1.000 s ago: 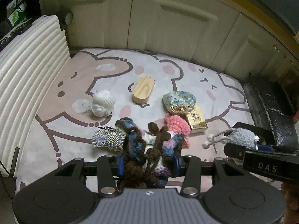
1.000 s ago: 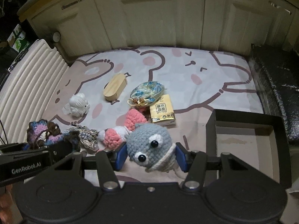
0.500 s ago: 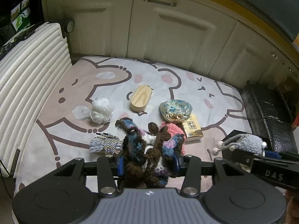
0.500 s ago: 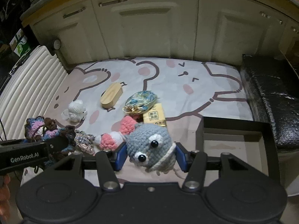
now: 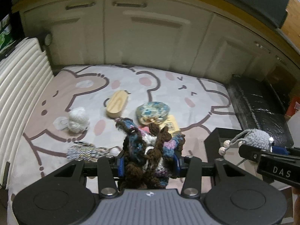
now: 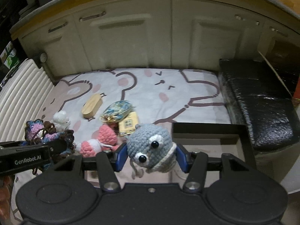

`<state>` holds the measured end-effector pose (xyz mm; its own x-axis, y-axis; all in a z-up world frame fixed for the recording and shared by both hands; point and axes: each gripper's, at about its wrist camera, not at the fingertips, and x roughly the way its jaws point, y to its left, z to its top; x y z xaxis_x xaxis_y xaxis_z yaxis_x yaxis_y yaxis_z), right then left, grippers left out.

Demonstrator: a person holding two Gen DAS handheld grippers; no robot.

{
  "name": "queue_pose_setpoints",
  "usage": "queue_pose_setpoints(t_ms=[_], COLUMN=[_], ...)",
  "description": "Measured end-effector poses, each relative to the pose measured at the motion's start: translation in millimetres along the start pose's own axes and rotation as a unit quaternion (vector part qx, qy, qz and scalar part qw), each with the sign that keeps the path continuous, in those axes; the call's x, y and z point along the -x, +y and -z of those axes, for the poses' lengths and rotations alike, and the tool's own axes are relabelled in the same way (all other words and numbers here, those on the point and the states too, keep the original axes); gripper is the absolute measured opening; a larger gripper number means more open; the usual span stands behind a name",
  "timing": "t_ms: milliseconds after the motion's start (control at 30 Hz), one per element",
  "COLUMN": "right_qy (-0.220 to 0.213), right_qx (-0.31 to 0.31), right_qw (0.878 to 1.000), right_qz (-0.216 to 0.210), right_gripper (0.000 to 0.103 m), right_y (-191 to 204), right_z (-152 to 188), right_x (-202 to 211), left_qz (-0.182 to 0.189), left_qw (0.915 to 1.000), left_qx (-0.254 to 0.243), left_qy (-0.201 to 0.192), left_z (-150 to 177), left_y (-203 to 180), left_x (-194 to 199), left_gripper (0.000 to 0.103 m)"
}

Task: Organize objects
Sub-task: 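Carry the brown bundle and grey mouse toward the black box with both tools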

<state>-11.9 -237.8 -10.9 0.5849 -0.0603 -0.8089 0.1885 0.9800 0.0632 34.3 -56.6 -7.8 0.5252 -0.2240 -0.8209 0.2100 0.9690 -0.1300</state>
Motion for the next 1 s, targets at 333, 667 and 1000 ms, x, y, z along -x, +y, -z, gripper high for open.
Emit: queue_pose_setpoints(t_ms=[333, 667, 1000], right_qy=[-0.015, -0.017, -0.014], right_qx=[-0.025, -0.063, -0.109], right_qw=[0.999, 0.997, 0.991], right_qz=[0.027, 0.050, 0.069], right_gripper=[0.055, 0.055, 0.055], right_y=[-42.2, -89.0, -135.1], right_z=[4.6, 13.1, 20.2], right_x=[10.9, 12.7, 7.9], left_qz=[0.021, 0.060, 0.127], left_qw=[0.9991, 0.9949, 0.9861], left_qx=[-0.038, -0.080, -0.107], left_qy=[-0.004, -0.007, 0.000], left_z=[-1.8, 1.9, 5.0], left_y=[-45.7, -96.4, -136.9], left_x=[-5.5, -9.5, -20.9], left_gripper=[0.047, 0.047, 0.047])
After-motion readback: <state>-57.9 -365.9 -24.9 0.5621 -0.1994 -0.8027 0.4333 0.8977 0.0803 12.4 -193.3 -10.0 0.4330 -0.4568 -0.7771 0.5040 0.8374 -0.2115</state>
